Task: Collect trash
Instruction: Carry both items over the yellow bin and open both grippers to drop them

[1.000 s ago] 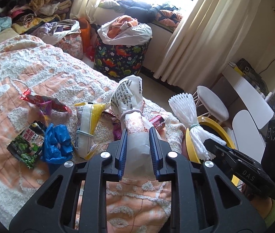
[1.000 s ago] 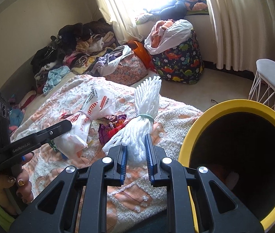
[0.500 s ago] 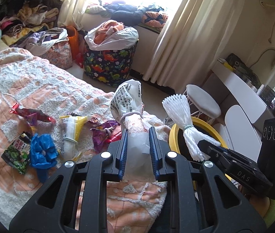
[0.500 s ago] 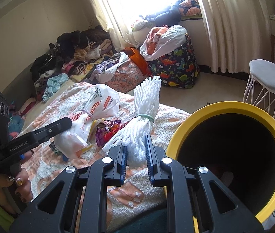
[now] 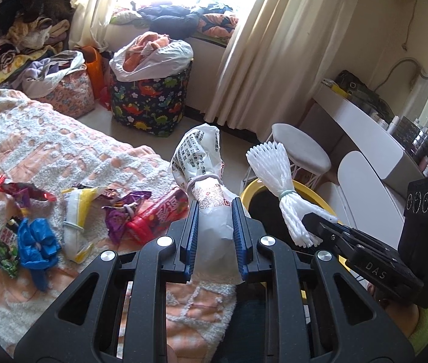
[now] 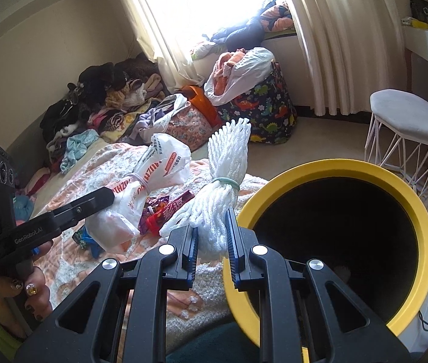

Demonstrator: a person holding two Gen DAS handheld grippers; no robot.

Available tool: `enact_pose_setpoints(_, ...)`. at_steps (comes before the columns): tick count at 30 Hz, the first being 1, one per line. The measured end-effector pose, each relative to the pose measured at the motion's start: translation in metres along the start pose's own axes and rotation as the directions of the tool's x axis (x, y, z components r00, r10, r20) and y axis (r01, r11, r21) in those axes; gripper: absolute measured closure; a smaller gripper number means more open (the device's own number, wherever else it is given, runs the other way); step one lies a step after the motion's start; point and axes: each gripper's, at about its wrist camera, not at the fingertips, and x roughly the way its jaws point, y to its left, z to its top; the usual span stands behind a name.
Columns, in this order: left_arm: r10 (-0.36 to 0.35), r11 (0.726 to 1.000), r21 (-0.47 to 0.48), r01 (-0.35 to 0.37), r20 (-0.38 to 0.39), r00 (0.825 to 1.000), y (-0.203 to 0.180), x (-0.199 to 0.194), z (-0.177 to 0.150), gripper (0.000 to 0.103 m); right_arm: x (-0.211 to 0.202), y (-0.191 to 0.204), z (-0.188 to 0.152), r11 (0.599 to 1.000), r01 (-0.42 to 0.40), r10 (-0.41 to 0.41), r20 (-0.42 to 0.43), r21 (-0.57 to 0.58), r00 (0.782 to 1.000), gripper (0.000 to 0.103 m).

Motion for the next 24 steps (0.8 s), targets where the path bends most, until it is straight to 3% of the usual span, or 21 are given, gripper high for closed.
enact_pose_setpoints(24,-0.083,0.989,0.12,0.091,-0.065,0.994,-0.069,0.03,-0.008,0.088,-0.031,-0.065,-0.002,0.987,0.096,-0.107,0.079,0.132,0.991,0.086)
